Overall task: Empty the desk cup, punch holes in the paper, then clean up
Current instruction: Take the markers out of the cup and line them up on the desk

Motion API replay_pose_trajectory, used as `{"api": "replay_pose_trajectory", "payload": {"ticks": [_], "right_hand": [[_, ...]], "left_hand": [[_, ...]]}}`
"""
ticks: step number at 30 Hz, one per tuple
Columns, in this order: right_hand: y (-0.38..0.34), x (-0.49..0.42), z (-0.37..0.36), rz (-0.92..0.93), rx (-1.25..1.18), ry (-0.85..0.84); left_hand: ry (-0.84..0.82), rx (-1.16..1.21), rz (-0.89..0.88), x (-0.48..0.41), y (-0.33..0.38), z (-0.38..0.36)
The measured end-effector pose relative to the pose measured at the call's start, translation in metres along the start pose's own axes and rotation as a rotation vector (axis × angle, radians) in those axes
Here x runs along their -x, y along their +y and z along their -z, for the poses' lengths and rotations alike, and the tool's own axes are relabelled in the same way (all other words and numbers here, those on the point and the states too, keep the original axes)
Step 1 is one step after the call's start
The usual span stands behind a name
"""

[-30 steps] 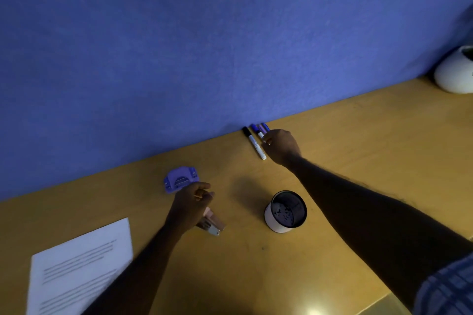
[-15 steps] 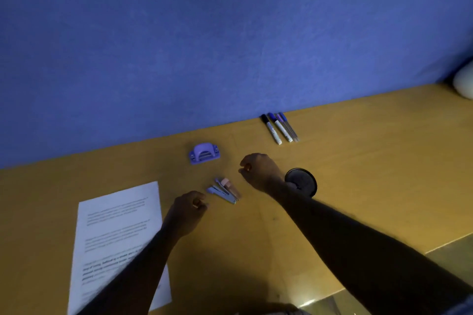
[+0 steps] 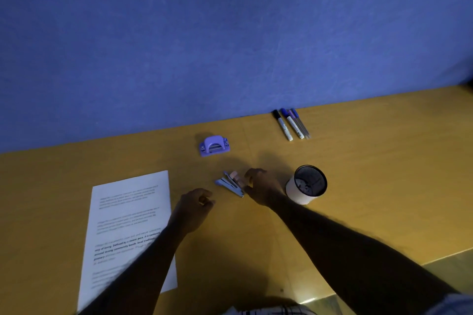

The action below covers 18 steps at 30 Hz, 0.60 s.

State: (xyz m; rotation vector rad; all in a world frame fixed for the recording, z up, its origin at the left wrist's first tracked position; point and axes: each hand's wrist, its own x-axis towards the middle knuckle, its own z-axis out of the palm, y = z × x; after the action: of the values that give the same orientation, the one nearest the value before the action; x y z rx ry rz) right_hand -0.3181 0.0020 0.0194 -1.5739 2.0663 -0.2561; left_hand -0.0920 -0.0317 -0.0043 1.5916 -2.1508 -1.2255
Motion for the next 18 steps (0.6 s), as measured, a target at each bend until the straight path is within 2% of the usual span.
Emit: {"api": "replay_pose_trajectory", "payload": {"ticks": [8,10,14,18], "right_hand": [[-0.003,-0.009,0.003,0.017,0.003,-0.062],[-0.002,-0.010,0.003,-0.030,-0.039,-0.058],[-0.003,-0.006,0.001,-0.091,-0.258,0.074],[-0.014,0.004,-0.007,0.024,-0.404,0.142]], "left_hand": [[0.008,0.009,0.017,-0.005,0.002,0.000],[0.004,0.017,0.016,-0.006,0.004,-0.001],[0.066,0.109,0.037,-0.012,0.016,-0.004],[0.075,0.287,0.080,-0.020,0.038,-0.006]]}}
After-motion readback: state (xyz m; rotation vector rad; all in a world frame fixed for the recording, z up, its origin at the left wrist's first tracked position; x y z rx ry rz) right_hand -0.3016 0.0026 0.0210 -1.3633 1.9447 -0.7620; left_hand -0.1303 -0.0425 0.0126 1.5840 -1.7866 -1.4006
